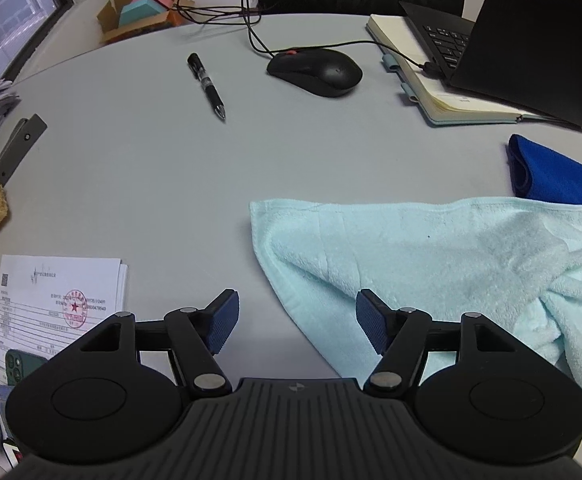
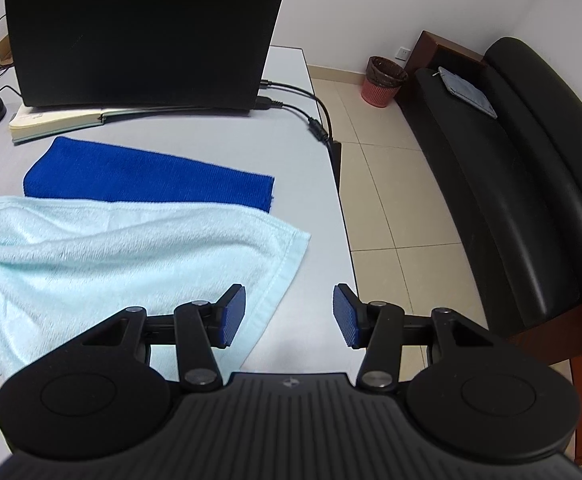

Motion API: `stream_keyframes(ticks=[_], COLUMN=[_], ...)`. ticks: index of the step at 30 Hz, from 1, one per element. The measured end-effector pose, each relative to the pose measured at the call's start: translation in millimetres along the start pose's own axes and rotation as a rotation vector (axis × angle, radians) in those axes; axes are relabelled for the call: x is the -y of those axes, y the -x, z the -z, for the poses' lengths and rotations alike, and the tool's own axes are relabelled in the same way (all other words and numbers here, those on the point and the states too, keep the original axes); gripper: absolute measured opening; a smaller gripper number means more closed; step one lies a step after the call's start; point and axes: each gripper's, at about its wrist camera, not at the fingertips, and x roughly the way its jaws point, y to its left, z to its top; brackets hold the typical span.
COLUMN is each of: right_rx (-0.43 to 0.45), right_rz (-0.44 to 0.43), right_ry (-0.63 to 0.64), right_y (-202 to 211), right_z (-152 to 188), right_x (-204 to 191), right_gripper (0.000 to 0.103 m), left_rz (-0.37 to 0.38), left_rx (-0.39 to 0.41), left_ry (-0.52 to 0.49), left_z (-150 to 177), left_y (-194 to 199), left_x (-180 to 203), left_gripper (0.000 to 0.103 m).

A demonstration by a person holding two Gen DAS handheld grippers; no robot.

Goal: Fold towel
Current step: 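Move both open grippers to the towel's labeled hem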

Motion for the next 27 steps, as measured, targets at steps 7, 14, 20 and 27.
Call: stream_keyframes(ticks=[7, 14, 20, 27], right_rx=[-0.015, -0.031, -0.042, -0.054], right_rz=[-0.028, -0.060, -0.085, -0.117], right_ry=[-0.005, -0.010, -0.024, -0.031], right_y=[11.0, 21.4, 28.7, 35.4], right_z=[23.5, 43.3, 58.0, 74.1], right_x=[-6.3, -12.2, -15.4, -21.8], right_gripper=[0.051, 0.051, 0.052, 0.053], left_rz=[0.016, 0.037, 0.052, 0.068], left_rx=[-0.010, -0.019, -0.033, -0.044], left_ry=[0.017, 0.045, 0.056, 0.064], left_z=[23.4, 47.5, 68.3, 87.0], left_y=[7.8, 15.0, 18.2, 21.2], left_x=[8.8, 16.6, 25.1, 31.4], left_gripper=[0.068, 0.068, 0.068, 0.068])
